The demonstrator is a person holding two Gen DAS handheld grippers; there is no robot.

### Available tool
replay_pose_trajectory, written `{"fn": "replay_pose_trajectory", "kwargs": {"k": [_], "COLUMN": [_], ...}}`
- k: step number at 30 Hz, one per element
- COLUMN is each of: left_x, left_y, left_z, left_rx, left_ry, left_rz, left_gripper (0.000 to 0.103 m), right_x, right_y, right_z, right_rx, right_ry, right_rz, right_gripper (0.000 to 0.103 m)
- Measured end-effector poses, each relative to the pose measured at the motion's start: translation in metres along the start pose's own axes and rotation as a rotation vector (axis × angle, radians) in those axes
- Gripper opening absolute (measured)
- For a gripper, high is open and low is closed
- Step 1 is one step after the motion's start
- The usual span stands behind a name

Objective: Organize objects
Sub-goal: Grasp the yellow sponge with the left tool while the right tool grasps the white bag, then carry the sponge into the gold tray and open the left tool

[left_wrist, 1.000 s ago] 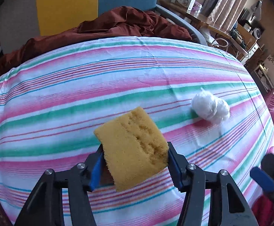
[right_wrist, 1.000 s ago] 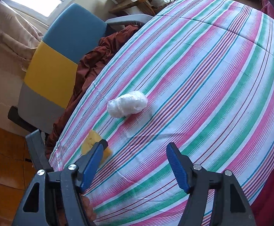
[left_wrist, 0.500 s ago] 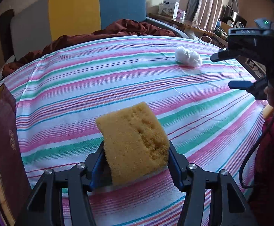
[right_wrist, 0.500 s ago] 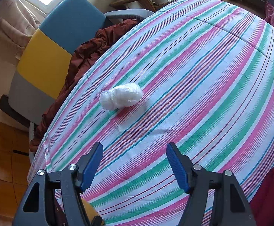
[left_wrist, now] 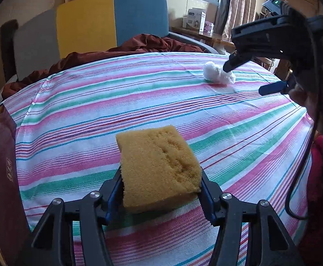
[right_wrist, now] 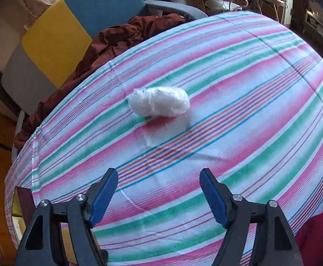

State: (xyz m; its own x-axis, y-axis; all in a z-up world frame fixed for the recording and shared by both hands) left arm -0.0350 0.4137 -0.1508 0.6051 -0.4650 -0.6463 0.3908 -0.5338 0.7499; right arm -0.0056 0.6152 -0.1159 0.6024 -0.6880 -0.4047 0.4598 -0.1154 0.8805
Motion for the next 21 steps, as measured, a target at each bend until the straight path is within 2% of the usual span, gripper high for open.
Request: {"fn": "replay_pose_trajectory", "kwargs": {"k": [3, 7, 12, 13, 14, 18, 21], "left_x": [0.000, 0.000, -0.001, -0.001, 0.000, -0.001, -0.001], "left_y": [0.000, 0.000, -0.002, -0.003, -0.002, -0.002, -0.003], "left_z": [0.001, 0.001, 0.000, 0.000, -0.001, -0.001, -0.002], "left_rx": [0.014, 0.031, 0.040, 0.041, 0.041, 0.043, 0.043], "left_ry": [0.006, 0.014, 0.017, 0.018, 0.018, 0.018, 0.018], "left_rz": [-0.001, -0.001, -0.001, -0.001, -0.001, -0.004, -0.008], "left_gripper": [0.060, 0.062, 0.063, 0.063, 0.063, 0.064, 0.065], "right_x": [-0.028, -0.055, -0.072, -0.073, -0.073, -0.063, -0.037], "right_y": [-0.004, -0.030, -0.054, -0.061, -0.068, -0.060, -0.045], "right_z": [0.003, 0.002, -0.005, -0.004, -0.002, 0.004, 0.011], "right_rx": [0.076, 0.148, 0.170, 0.167, 0.158, 0.129, 0.079], "right_ry": [0.053, 0.079, 0.043, 0.045, 0.050, 0.082, 0.111], "right_rz": [-0.046, -0.010, 0.022, 0.042, 0.061, 0.055, 0.077], "right_gripper": [0.086, 0.086, 0.086, 0.084, 0.067, 0.061, 0.061]}}
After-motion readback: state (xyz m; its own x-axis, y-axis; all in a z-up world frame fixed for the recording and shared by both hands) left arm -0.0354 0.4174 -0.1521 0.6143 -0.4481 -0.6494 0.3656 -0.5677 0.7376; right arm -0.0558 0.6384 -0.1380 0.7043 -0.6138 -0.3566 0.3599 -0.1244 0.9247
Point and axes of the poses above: each gripper's, at about its wrist camera, not at the fingertips, and y roughly against the way its jaws point, z to its left, x to its underside, the point moved 6 cm from there along -y, roughly the way its jaws point, and after that the axes turned 6 degrees about y, right-handed, at the moved point
